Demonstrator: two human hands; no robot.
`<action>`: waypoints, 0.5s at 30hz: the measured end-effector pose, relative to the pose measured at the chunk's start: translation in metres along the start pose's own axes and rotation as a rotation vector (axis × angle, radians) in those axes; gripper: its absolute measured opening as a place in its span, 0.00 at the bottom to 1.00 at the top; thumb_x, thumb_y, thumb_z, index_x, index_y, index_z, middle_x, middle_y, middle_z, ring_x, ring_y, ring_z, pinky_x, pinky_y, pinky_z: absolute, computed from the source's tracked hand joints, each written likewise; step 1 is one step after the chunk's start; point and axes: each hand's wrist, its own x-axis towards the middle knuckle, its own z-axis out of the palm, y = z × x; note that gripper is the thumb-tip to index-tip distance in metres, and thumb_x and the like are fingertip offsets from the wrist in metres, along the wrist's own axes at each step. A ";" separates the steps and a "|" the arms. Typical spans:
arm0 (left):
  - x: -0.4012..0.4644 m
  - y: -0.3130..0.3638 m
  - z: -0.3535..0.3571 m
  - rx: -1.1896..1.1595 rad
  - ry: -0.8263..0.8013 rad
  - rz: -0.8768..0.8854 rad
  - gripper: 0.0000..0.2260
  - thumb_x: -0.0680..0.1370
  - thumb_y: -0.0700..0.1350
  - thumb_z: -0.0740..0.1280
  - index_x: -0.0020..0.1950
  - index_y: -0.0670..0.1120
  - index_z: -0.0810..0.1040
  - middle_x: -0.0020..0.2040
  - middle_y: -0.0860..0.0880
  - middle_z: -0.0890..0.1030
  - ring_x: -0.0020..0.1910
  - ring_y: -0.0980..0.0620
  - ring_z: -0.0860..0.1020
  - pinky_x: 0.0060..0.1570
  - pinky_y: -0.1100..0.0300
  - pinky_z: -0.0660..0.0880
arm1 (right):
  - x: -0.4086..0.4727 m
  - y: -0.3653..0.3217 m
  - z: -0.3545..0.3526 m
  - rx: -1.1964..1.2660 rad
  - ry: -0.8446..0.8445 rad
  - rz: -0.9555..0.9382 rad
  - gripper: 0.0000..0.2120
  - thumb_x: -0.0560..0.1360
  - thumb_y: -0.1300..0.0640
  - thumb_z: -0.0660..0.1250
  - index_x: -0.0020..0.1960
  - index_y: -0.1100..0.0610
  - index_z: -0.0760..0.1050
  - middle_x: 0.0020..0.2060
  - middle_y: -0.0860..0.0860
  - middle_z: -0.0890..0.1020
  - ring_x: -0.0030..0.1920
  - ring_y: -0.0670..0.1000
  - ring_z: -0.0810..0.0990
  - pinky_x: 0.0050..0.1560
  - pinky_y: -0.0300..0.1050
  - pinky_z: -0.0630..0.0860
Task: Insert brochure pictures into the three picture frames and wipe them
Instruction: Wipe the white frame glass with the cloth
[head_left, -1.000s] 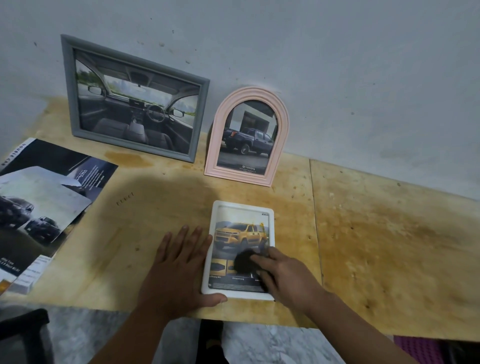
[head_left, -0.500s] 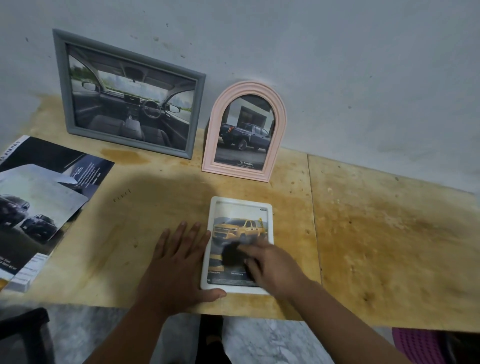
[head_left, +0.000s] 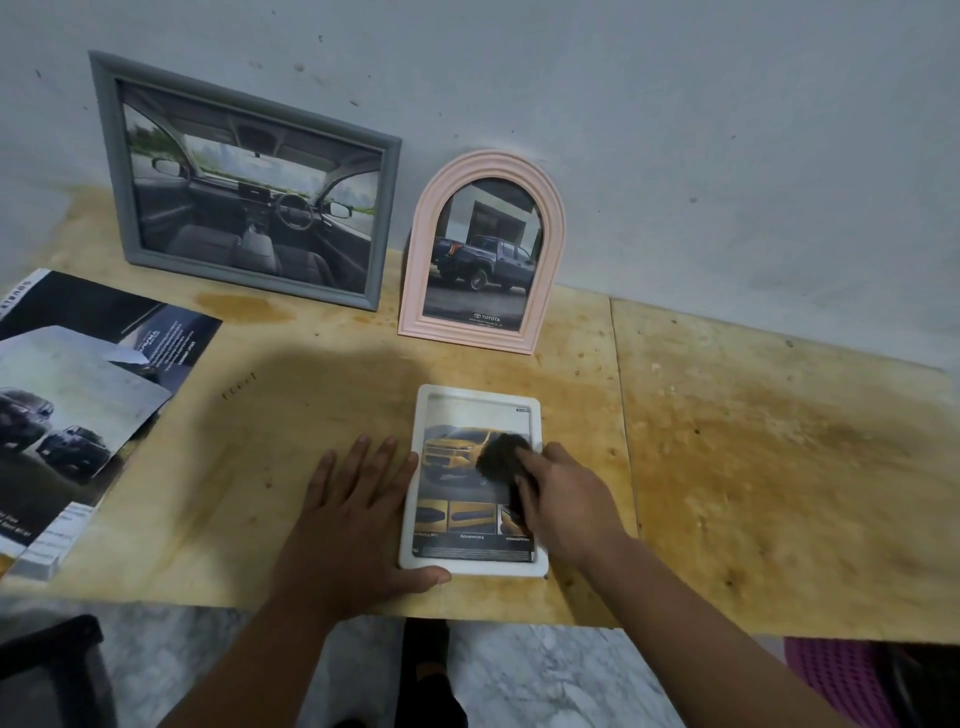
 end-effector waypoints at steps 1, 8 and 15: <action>0.000 0.000 0.000 0.000 0.002 0.003 0.56 0.65 0.84 0.57 0.82 0.47 0.62 0.83 0.44 0.60 0.82 0.40 0.56 0.76 0.33 0.57 | -0.012 -0.001 0.002 0.009 -0.014 -0.008 0.18 0.83 0.50 0.58 0.72 0.48 0.73 0.53 0.51 0.76 0.43 0.57 0.81 0.40 0.51 0.78; -0.001 0.000 -0.001 -0.017 0.019 0.009 0.56 0.65 0.83 0.58 0.82 0.47 0.63 0.83 0.44 0.60 0.82 0.40 0.57 0.76 0.33 0.57 | -0.008 -0.005 -0.033 0.274 -0.352 -0.012 0.14 0.82 0.54 0.62 0.64 0.45 0.80 0.47 0.50 0.85 0.41 0.50 0.83 0.43 0.47 0.81; -0.001 -0.001 -0.001 -0.007 -0.002 0.007 0.56 0.66 0.84 0.55 0.82 0.48 0.61 0.83 0.45 0.58 0.83 0.40 0.55 0.77 0.34 0.56 | 0.042 0.006 -0.016 -0.065 -0.034 0.077 0.17 0.83 0.49 0.58 0.70 0.50 0.74 0.53 0.53 0.76 0.48 0.58 0.80 0.44 0.50 0.79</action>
